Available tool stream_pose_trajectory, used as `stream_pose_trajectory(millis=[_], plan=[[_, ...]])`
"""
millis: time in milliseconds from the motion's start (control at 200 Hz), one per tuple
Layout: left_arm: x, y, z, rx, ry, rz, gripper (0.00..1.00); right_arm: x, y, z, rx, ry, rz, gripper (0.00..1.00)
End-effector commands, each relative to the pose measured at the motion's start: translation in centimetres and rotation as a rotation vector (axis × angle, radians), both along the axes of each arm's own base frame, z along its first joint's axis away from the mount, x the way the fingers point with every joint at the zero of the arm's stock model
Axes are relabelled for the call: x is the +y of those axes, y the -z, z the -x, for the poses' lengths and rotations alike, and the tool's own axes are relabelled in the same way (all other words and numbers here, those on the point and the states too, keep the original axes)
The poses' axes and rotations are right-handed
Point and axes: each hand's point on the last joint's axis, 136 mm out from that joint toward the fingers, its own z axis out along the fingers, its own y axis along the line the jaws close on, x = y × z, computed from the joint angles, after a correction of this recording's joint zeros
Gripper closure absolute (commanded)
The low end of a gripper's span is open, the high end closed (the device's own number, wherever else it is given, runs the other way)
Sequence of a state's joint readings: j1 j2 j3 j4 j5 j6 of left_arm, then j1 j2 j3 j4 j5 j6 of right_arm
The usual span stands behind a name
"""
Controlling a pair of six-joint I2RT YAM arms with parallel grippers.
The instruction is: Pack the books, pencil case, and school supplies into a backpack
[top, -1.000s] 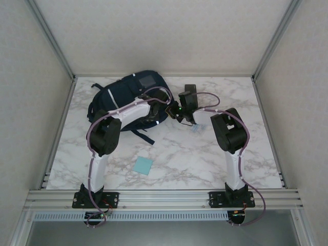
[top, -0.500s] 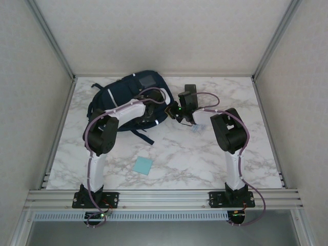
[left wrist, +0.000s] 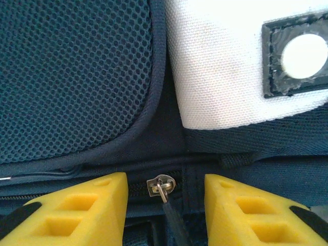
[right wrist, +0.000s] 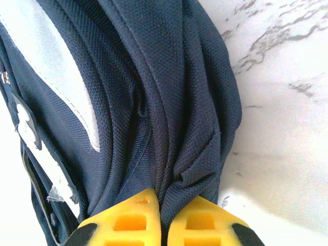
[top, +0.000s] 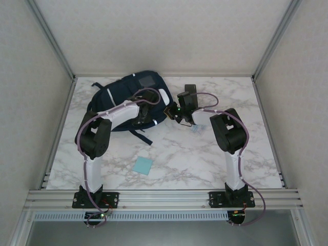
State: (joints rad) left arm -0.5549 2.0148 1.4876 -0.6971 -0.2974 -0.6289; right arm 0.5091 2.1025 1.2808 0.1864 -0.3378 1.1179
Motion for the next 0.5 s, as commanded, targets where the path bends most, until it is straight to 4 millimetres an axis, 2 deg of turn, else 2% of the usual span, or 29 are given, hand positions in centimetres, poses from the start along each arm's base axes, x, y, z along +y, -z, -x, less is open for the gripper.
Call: stream_pose_trajectory(millis=[0, 195, 270, 496], plan=[[2.6, -0.4, 1.3, 0.042, -0.029, -0.062, 0.60, 0.7, 1.6, 2.4, 0.071, -0.065, 0.035, 0.99], [2.8, -0.9, 1.6, 0.036, -0.024, -0.060, 0.62, 0.6, 1.6, 2.5, 0.071, -0.066, 0.040, 0.98], [3.0, -0.6, 1.6, 0.045, -0.026, -0.061, 0.62, 0.7, 1.6, 2.4, 0.071, -0.068, 0.036, 0.98], [1.8, 0.7, 1.9, 0.083, -0.023, 0.006, 0.62, 0.6, 1.7, 2.4, 0.072, -0.068, 0.043, 0.98]])
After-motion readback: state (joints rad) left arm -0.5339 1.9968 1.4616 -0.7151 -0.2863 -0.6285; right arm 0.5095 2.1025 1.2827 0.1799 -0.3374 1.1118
